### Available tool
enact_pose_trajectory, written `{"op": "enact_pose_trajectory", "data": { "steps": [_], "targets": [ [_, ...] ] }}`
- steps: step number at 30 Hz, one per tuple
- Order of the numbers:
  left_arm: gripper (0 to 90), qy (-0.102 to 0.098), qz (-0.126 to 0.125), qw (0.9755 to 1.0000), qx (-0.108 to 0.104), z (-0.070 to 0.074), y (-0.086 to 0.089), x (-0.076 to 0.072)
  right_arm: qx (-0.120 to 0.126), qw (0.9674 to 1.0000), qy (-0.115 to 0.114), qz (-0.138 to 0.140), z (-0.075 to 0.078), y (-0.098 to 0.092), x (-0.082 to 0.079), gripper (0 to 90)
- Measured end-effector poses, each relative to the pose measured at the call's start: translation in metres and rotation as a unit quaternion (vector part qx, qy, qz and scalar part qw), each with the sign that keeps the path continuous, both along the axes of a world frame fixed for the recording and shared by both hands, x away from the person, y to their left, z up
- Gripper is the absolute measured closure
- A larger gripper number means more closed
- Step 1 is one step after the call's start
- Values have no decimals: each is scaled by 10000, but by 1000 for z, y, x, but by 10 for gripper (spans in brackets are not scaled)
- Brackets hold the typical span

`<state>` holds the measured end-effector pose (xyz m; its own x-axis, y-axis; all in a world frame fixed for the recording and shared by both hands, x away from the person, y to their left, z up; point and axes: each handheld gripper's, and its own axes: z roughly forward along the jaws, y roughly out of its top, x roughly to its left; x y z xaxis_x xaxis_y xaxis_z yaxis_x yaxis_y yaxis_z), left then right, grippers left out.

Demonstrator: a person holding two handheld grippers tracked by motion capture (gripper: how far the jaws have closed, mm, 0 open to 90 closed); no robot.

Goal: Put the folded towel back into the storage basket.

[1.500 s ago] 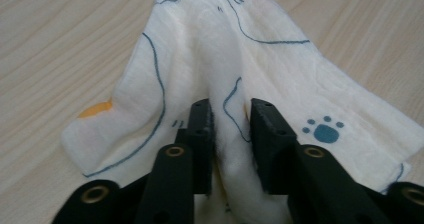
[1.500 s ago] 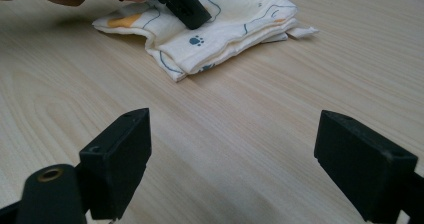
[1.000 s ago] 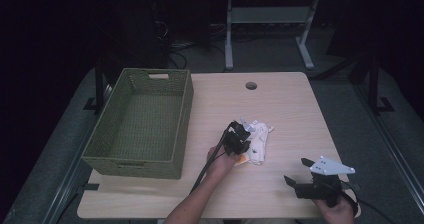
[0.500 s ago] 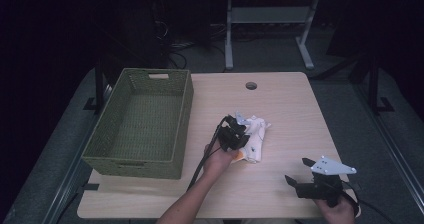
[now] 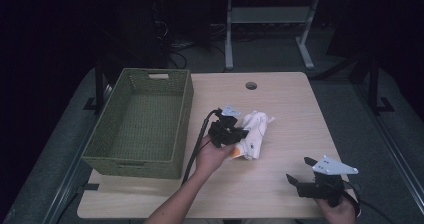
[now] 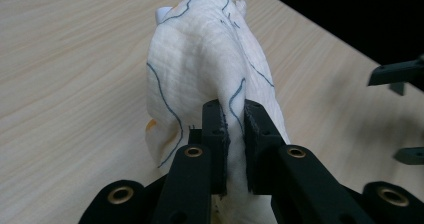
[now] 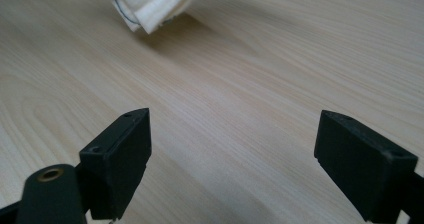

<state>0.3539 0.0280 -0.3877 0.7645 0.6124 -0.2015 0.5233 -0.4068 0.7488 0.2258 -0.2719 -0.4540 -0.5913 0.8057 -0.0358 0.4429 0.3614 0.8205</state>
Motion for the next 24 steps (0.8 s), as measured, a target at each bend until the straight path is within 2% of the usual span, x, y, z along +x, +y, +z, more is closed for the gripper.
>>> {"op": "enact_pose_trajectory", "data": {
  "steps": [4,6,9,11,14,19,24],
  "targets": [
    [815,209,-62,9997,-128,7,8,1,-4,10000,5,-12,0,0,0,149],
    [814,207,-82,9997,-121,10,13,1,0,10000,-1,-12,0,0,0,149],
    [814,348,-69,9990,-262,19,22,1,-16,10000,-2,-18,0,0,0,149],
    [814,386,-45,9989,-276,24,29,1,-8,10000,-1,-30,0,0,0,149],
    [814,384,-52,9991,-145,32,37,1,-9,10000,2,-44,0,0,0,149],
    [814,420,-45,9990,-177,42,47,0,-28,10000,-7,-54,0,0,0,149],
    [814,527,-122,9985,-83,55,60,2,-58,10000,-5,-45,-1,1,1,149]
  ]
}}
